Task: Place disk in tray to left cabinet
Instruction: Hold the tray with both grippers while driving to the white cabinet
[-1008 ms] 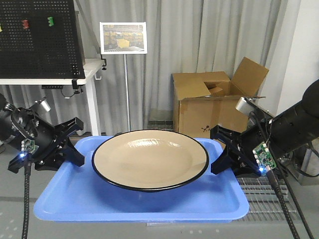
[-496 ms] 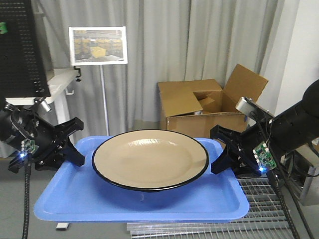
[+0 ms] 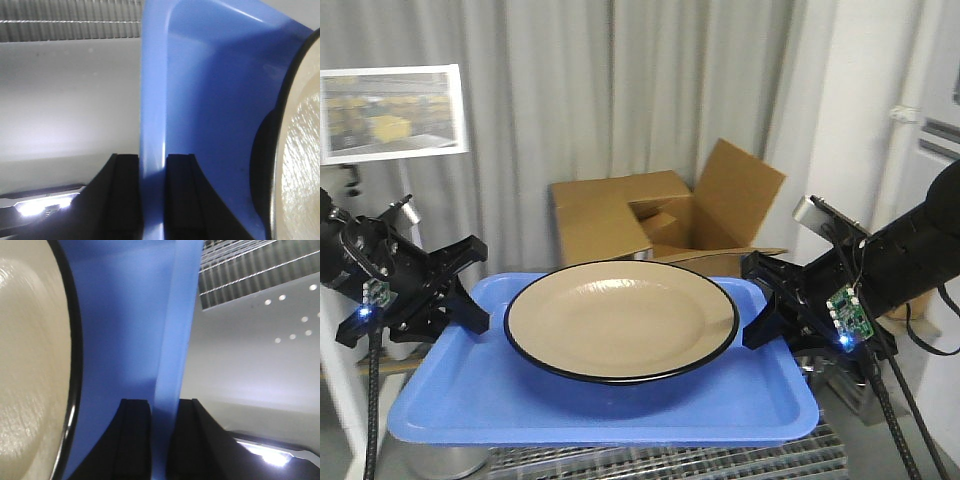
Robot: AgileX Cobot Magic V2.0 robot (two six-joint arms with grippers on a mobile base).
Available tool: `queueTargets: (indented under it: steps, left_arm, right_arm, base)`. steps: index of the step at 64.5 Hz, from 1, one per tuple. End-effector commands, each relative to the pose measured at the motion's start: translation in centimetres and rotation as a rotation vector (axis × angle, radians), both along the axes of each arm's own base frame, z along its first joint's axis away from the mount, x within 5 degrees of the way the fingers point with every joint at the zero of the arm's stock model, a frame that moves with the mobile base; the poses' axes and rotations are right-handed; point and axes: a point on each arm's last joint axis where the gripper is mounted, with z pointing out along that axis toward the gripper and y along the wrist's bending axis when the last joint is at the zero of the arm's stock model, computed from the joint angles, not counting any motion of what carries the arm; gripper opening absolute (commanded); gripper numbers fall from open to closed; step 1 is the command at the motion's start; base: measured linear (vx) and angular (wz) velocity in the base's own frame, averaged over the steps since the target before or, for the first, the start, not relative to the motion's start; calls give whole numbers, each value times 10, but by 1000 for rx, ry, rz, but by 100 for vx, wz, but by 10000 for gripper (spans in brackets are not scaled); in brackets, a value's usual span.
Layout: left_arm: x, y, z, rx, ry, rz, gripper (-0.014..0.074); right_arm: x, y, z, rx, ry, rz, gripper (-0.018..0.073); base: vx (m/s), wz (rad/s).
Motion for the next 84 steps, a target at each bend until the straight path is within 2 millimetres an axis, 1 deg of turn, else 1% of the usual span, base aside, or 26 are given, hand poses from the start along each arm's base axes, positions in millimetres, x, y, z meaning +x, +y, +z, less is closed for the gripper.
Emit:
queueTargets:
  steps: [1, 17, 59, 84]
  left_arm:
    - [-20, -23, 42, -214, -45, -47, 0]
    - [-20, -23, 42, -214, -45, -47, 0]
    - [-19, -23, 42, -214, -46, -45, 0]
    - [-19, -23, 42, -214, -46, -45, 0]
  right_arm:
    - [-13, 15, 41, 183, -103, 11, -4]
    - [-13, 15, 41, 183, -103, 11, -4]
    - [-12, 16, 41, 187, -101, 10, -4]
    - [-12, 16, 40, 187, -99, 10, -4]
  base:
    - [28, -42]
    - [23, -56]
    - [17, -73]
    - [14, -55]
